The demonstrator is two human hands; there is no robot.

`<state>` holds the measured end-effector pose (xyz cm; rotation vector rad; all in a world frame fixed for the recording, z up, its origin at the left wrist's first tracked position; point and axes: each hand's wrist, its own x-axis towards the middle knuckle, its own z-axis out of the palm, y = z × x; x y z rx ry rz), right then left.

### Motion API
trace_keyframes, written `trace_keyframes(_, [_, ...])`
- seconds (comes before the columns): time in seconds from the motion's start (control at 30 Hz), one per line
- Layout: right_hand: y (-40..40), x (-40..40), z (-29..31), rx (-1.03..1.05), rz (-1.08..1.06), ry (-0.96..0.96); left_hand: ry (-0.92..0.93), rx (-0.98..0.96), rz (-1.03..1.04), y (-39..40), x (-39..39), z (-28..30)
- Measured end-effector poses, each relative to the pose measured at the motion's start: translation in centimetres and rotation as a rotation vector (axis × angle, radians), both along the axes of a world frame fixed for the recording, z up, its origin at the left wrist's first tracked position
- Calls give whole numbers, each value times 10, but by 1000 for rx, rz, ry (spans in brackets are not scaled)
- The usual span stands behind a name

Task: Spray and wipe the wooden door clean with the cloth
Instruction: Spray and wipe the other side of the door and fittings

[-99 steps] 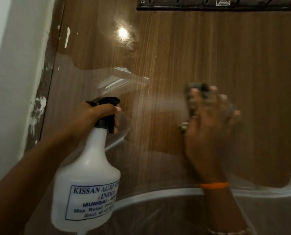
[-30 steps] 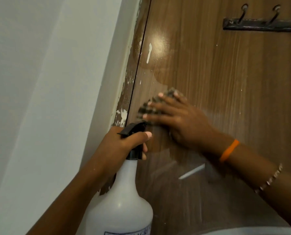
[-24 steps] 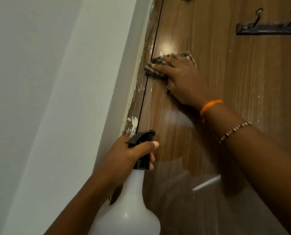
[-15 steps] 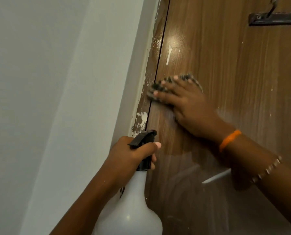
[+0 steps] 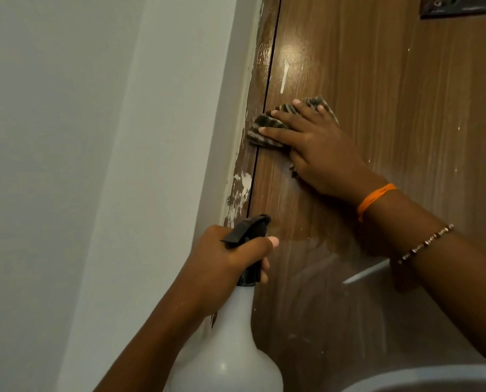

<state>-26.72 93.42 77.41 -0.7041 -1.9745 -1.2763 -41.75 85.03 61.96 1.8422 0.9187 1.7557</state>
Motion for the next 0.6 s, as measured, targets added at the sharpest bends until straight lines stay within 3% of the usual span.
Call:
trace_keyframes(0.17, [10,4,-62,69,59,-127,36,10,124,-4,-1,-2])
trace_keyframes(0.4, [12,8,-207,-5,123,-525,-37,0,100,-7,-8,-14])
trace_keyframes(0.5, [10,12,-193,3,96,-527,-20,0,59,-9,-9,-23])
trace_keyframes(0.6, [8,18,-141,11,42,-362,-23,-21,-9,-9,-4,-28])
